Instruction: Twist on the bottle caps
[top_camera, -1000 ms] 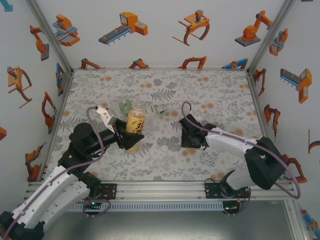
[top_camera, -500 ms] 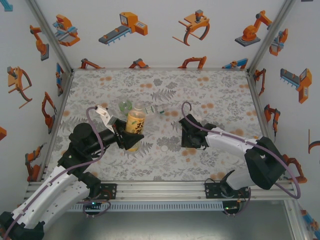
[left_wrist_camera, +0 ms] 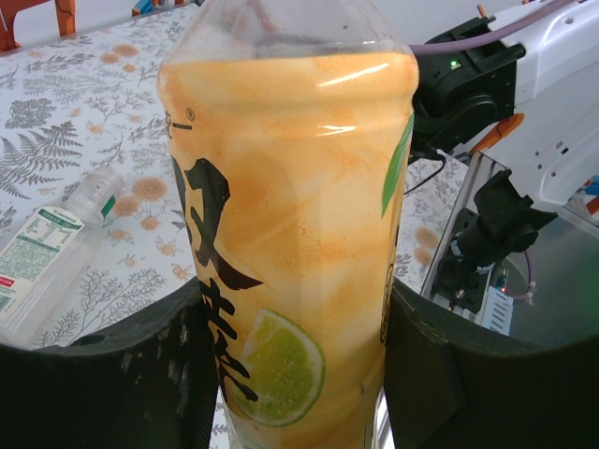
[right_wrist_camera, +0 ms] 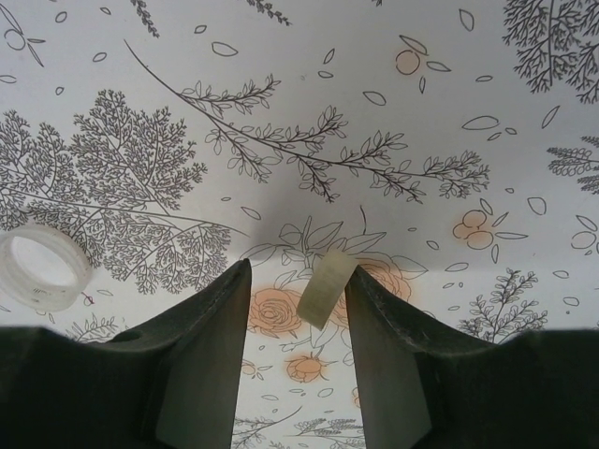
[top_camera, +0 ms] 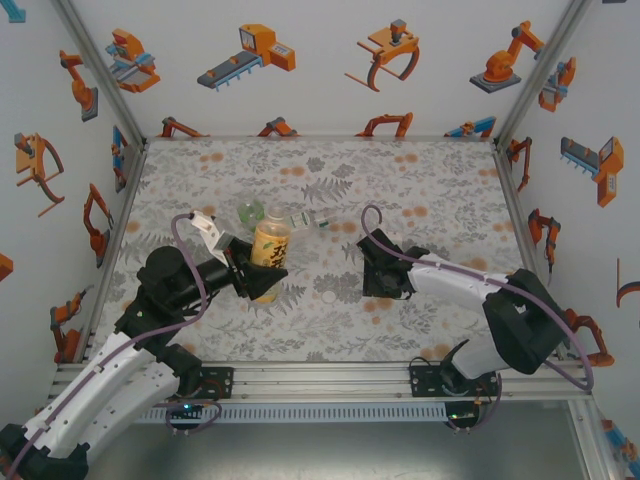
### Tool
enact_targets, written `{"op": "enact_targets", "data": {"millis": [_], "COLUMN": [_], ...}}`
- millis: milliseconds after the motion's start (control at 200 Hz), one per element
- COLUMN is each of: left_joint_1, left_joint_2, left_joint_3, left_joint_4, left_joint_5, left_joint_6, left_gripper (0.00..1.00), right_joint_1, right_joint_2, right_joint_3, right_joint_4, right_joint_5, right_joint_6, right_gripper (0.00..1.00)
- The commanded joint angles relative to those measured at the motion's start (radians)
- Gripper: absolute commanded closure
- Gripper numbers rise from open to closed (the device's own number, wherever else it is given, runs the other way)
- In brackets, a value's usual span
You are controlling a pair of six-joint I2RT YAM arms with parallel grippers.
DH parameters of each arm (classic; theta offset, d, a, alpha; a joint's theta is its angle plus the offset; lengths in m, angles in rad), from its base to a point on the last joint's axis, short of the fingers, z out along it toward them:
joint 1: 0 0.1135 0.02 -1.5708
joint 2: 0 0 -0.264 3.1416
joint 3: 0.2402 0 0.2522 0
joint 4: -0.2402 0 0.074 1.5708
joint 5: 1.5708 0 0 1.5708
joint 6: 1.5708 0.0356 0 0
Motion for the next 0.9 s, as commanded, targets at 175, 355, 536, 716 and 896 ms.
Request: {"op": "enact_targets", "data": {"millis": [175, 355, 536, 716, 896], "left_joint_1": [-0.006, -0.006, -0.006, -0.006, -0.007], "left_joint_2": [-0.016, -0.017, -0.019, -0.026, -0.026], "left_joint_3": [0.029, 0.029, 0.035, 0.047, 0.064], "left_joint_4": [0.014, 0.014, 0.003, -0.014, -0.024], "left_joint_5": [-0.003, -0.004, -0.005, -0.015, -0.023], "left_joint_6": [-0.017, -0.018, -0.017, -0.014, -0.010], "left_gripper": [0.95, 0.95, 0.95, 0.95, 0.94], "right_joint_1": [-0.032, -0.061, -0.115, -0.151, -0.166], "right_joint_2": [0.005, -0.033, -0.082, -0.056, 0.031], "right_joint_3": [-0.047, -0.082, -0.118, -0.102, -0.043], "right_joint_4": [0.027, 0.062, 0.152, 0.314, 0.383], "right_joint_5": [-0.020, -0.058, -0.177, -0.377, -0.519], "right_joint_6": [0.013, 0.004, -0.018, -0.040, -0.059], "right_gripper": [0.65, 0.77, 0.83, 0.84, 0.84]}}
